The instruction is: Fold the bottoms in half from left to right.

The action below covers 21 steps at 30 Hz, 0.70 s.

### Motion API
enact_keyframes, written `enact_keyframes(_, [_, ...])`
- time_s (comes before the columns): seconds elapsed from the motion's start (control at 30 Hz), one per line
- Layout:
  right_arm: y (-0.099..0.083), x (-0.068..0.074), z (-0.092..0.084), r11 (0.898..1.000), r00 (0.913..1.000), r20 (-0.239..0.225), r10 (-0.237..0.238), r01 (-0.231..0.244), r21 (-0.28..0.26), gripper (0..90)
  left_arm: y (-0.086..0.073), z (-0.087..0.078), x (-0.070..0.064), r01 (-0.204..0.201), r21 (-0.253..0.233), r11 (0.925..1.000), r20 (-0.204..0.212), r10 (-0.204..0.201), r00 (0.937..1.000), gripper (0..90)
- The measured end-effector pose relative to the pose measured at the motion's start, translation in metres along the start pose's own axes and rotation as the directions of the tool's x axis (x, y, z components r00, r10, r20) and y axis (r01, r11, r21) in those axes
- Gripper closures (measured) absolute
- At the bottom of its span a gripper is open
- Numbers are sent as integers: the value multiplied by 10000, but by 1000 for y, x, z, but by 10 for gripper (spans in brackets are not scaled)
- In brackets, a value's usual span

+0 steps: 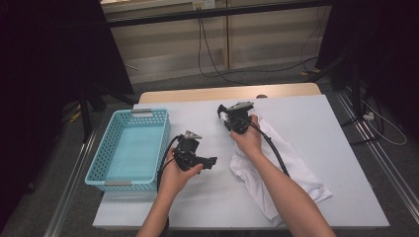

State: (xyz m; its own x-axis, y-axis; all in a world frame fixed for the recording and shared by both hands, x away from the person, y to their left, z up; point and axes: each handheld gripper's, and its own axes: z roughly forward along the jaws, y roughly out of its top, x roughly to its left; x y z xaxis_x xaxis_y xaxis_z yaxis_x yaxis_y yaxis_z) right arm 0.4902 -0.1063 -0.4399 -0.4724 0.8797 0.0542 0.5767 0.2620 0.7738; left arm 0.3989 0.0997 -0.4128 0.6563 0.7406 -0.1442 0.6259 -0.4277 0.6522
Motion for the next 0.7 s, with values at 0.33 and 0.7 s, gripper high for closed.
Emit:
enact_keyframes(0.33, [8, 15, 1, 9994, 9984, -446, -340, 340, -18, 873, -2, -2, 2, 51, 46, 10000, -59, -51, 10000, 119])
enact_keyframes(0.7, [9, 26, 4, 9989, 9955, -815, -473, 475, 0, 873, -3, -5, 5, 222, -37, 9997, -150, -222, 9996, 119])
